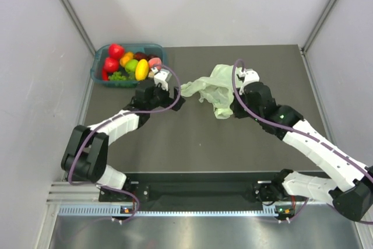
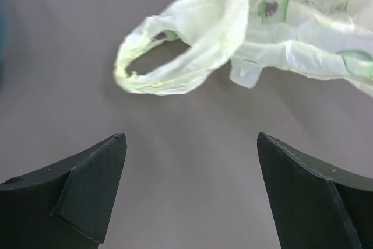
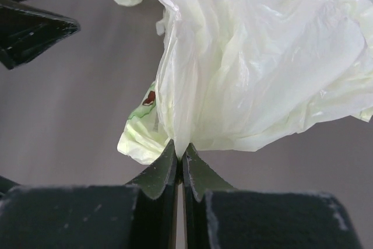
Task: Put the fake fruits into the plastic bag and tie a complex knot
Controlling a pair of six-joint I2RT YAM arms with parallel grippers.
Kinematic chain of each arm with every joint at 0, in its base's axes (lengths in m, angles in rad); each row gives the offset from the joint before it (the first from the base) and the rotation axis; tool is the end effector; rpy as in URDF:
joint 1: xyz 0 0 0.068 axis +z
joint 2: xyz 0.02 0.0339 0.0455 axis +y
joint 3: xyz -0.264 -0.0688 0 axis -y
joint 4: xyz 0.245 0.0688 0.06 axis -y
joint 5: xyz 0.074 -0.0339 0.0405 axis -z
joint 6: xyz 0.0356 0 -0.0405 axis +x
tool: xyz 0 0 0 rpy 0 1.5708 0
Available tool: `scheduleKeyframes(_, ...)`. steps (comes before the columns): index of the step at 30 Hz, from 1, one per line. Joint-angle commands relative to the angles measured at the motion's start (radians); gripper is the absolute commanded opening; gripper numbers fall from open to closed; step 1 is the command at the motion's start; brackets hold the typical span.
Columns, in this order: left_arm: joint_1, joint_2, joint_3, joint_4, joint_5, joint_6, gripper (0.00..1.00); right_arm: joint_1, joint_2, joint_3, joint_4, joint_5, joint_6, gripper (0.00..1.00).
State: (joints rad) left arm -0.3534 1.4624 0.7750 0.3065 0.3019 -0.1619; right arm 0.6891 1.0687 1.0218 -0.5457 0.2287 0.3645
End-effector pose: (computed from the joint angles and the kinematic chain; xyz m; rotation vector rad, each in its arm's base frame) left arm 0.2957 -0.1204 0.2267 0.3915 1.9481 -0.6316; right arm 0.1831 0.1404 0.3327 -0.2192 2.1573 0.3643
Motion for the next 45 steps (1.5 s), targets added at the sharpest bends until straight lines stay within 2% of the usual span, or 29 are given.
scheduleKeyframes(1, -0.054, 0.062, 0.076, 0.062, 0.036, 0.143, 0.98, -0.039, -0.021, 0.052, -0.048, -0.069, -0.065, 0.0)
scheduleKeyframes(5, -0.117, 0.172, 0.159, 0.057, -0.02, 0.232, 0.97, -0.057, -0.019, 0.067, -0.056, -0.124, -0.087, 0.0)
scheduleKeyframes(11, -0.124, 0.351, 0.344, 0.036, -0.104, 0.274, 0.96, -0.071, -0.033, 0.084, -0.083, -0.172, -0.116, 0.0)
scheduleKeyframes(15, -0.124, 0.481, 0.457, 0.013, -0.208, 0.265, 0.88, -0.08, -0.064, 0.089, -0.106, -0.186, -0.131, 0.0)
scheduleKeyframes(18, -0.121, 0.533, 0.529, -0.024, -0.285, 0.231, 0.7, -0.089, -0.087, 0.092, -0.135, -0.177, -0.137, 0.0)
scheduleKeyframes(19, -0.116, 0.545, 0.581, -0.05, -0.274, 0.228, 0.51, -0.091, -0.095, 0.089, -0.138, -0.169, -0.137, 0.0)
scheduleKeyframes(20, -0.116, 0.573, 0.613, -0.087, -0.282, 0.211, 0.41, -0.095, -0.108, 0.083, -0.154, -0.167, -0.134, 0.0)
scheduleKeyframes(22, -0.111, 0.605, 0.718, -0.201, -0.329, 0.179, 0.14, -0.103, -0.125, 0.072, -0.161, -0.158, -0.13, 0.0)
scheduleKeyframes(24, -0.101, 0.647, 0.783, -0.269, -0.357, 0.113, 0.06, -0.108, -0.153, 0.051, -0.178, -0.147, -0.116, 0.0)
scheduleKeyframes(25, -0.087, 0.657, 0.84, -0.344, -0.356, 0.092, 0.06, -0.109, -0.161, 0.035, -0.189, -0.122, -0.11, 0.0)
scheduleKeyframes(27, -0.072, 0.673, 0.875, -0.391, -0.354, 0.035, 0.08, -0.123, -0.185, 0.021, -0.227, -0.071, -0.066, 0.0)
scheduleKeyframes(28, -0.064, 0.671, 0.895, -0.418, -0.366, 0.022, 0.09, -0.128, -0.197, 0.012, -0.244, 0.014, -0.046, 0.0)
scheduleKeyframes(30, -0.062, 0.658, 0.891, -0.429, -0.418, 0.001, 0.08, -0.138, -0.208, 0.0, -0.295, 0.104, 0.017, 0.06)
scheduleKeyframes(32, -0.062, 0.618, 0.873, -0.406, -0.38, -0.002, 0.05, -0.155, -0.217, -0.017, -0.328, 0.231, 0.068, 0.14)
scheduleKeyframes(33, -0.064, 0.599, 0.838, -0.39, -0.312, 0.001, 0.03, -0.163, -0.219, -0.023, -0.329, 0.253, 0.068, 0.31)
scheduleKeyframes(34, -0.067, 0.557, 0.819, -0.371, -0.272, -0.001, 0.03, -0.166, -0.222, -0.037, -0.321, 0.25, 0.064, 0.57)
scheduleKeyframes(35, -0.068, 0.537, 0.801, -0.347, -0.247, -0.002, 0.02, -0.169, -0.223, -0.042, -0.31, 0.247, 0.047, 0.61)
scheduleKeyframes(38, -0.093, 0.469, 0.768, -0.36, -0.164, 0.018, 0.0, -0.169, -0.217, -0.046, -0.275, 0.229, 0.009, 0.64)
scheduleKeyframes(41, -0.133, 0.434, 0.773, -0.424, -0.149, 0.021, 0.01, -0.171, -0.23, -0.048, -0.197, 0.083, -0.084, 0.66)
scheduleKeyframes(42, -0.142, 0.428, 0.768, -0.432, -0.141, 0.015, 0.01, -0.169, -0.252, -0.069, -0.166, -0.027, -0.108, 0.66)
scheduleKeyframes(45, -0.15, 0.408, 0.762, -0.461, -0.098, -0.01, 0.02, -0.169, -0.273, -0.106, -0.021, -0.187, -0.154, 0.58)
